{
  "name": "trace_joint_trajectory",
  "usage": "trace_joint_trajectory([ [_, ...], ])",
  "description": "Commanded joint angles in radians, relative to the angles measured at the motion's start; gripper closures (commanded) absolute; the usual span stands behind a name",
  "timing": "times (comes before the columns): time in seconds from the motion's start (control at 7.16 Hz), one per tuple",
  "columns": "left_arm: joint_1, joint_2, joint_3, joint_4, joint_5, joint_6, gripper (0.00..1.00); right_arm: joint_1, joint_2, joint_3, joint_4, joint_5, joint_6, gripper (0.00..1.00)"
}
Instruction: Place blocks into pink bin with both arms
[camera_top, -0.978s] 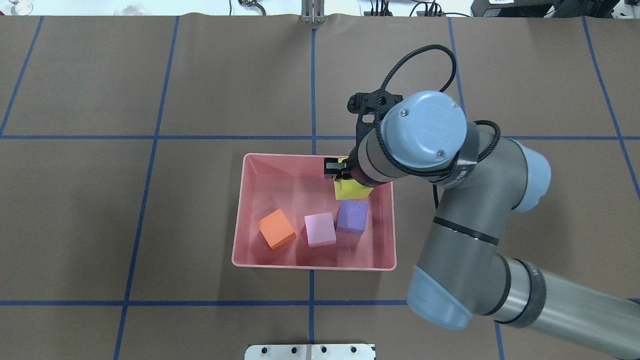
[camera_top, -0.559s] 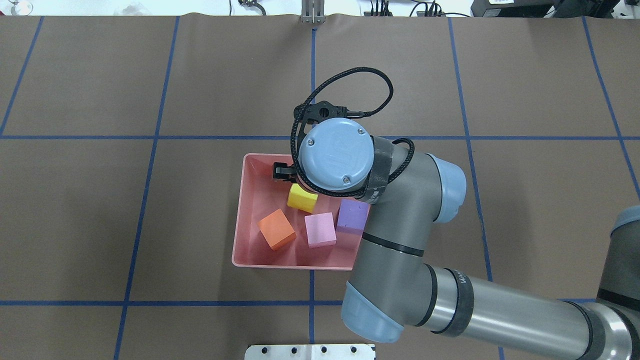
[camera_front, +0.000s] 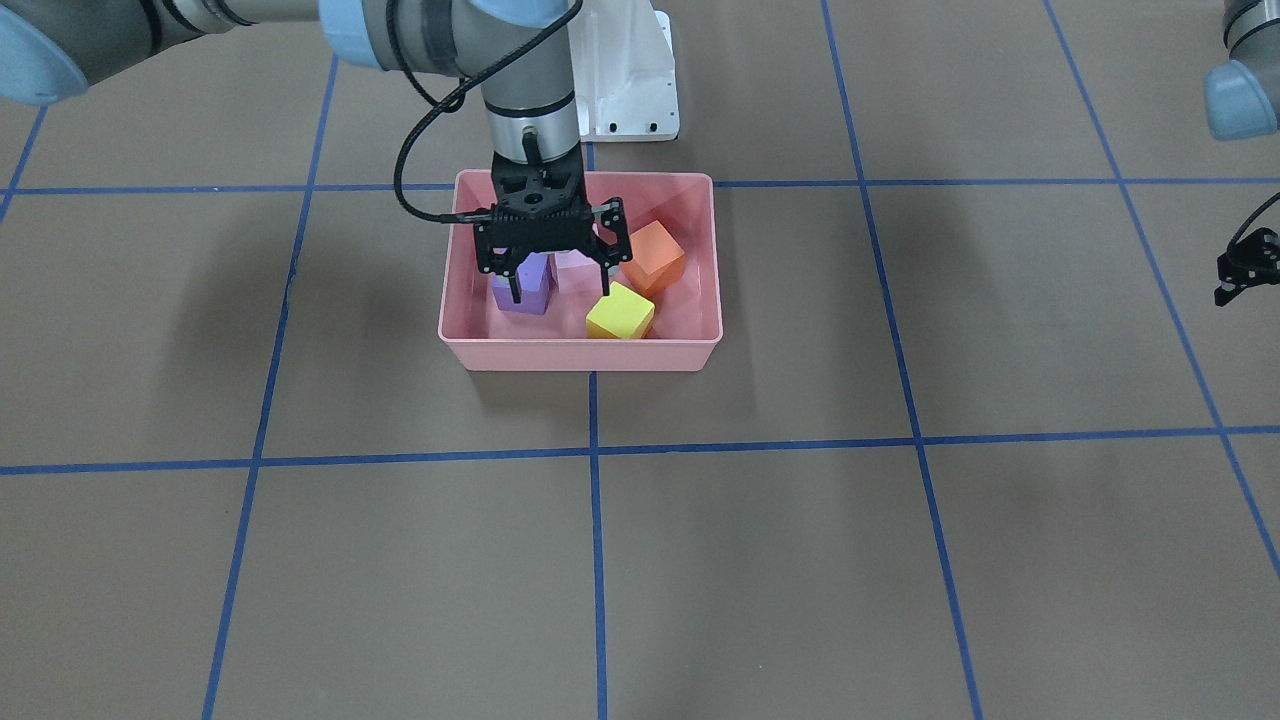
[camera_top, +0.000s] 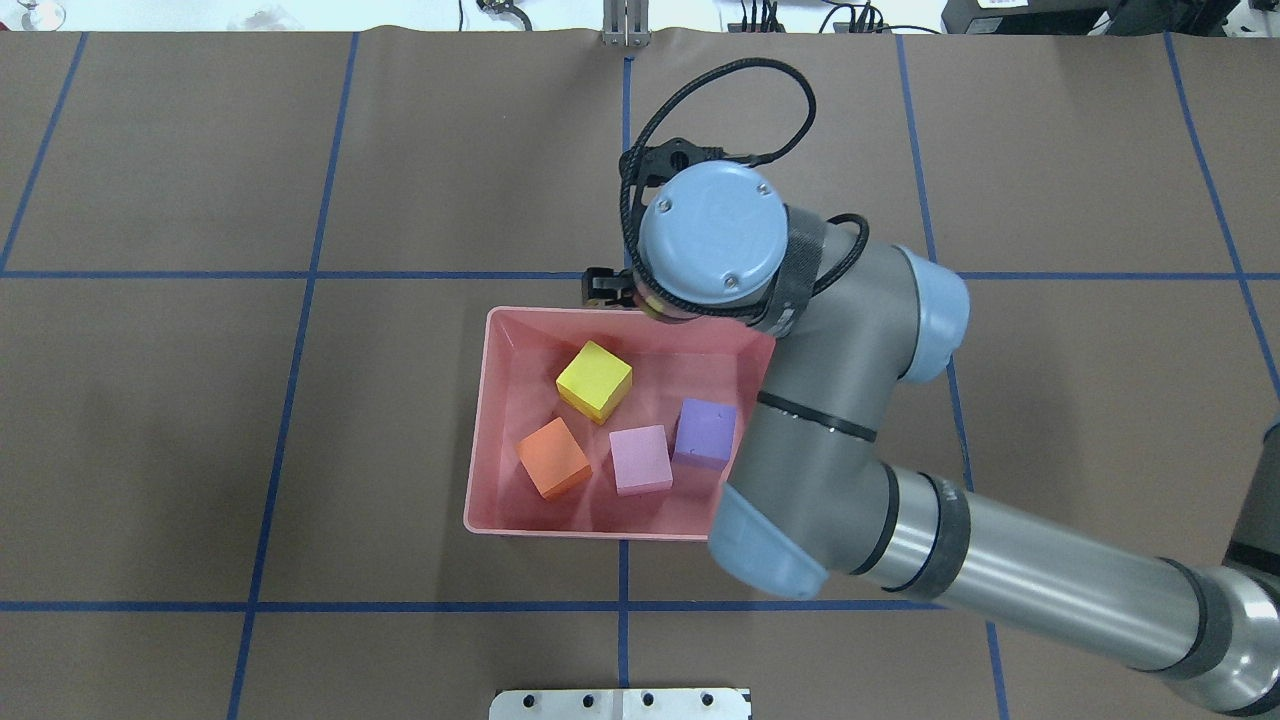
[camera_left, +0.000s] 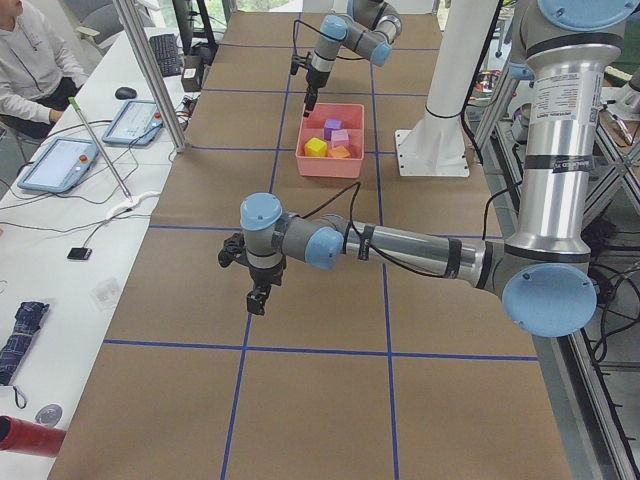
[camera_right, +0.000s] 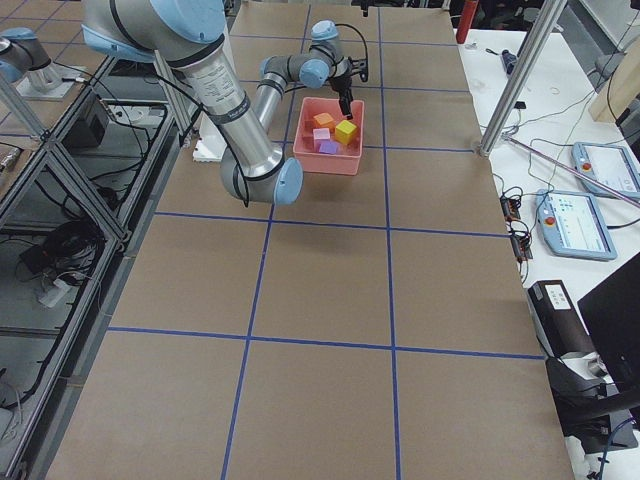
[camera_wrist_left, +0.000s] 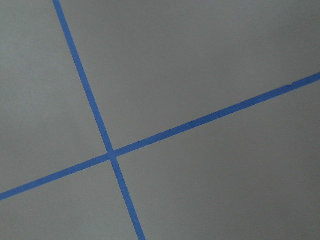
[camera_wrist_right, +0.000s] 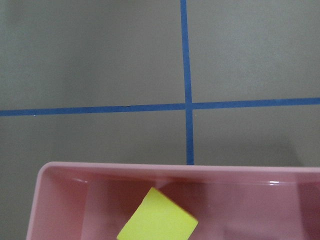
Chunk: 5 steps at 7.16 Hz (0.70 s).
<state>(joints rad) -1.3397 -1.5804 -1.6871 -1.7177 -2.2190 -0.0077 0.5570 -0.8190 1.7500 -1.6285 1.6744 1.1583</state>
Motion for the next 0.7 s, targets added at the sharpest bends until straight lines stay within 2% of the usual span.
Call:
trace_joint_trajectory([
  [0.0, -0.006, 0.049, 0.0, 0.003, -0.011, -0.003, 0.0, 0.141, -0.108, 0.012, 0.025, 0.131, -0.164, 0.0],
  [0.14, -0.048, 0.054, 0.01, 0.018, -0.065, 0.0, 0.0, 0.205, -0.17, 0.016, 0.07, 0.168, -0.216, 0.0],
  [0.28, -0.093, 0.072, 0.009, 0.02, -0.124, 0.014, 0.0, 0.289, -0.222, 0.014, 0.093, 0.254, -0.355, 0.0],
  [0.56, -0.178, 0.095, 0.004, 0.073, -0.152, 0.104, 0.0, 0.481, -0.326, 0.005, 0.093, 0.419, -0.605, 0.0],
])
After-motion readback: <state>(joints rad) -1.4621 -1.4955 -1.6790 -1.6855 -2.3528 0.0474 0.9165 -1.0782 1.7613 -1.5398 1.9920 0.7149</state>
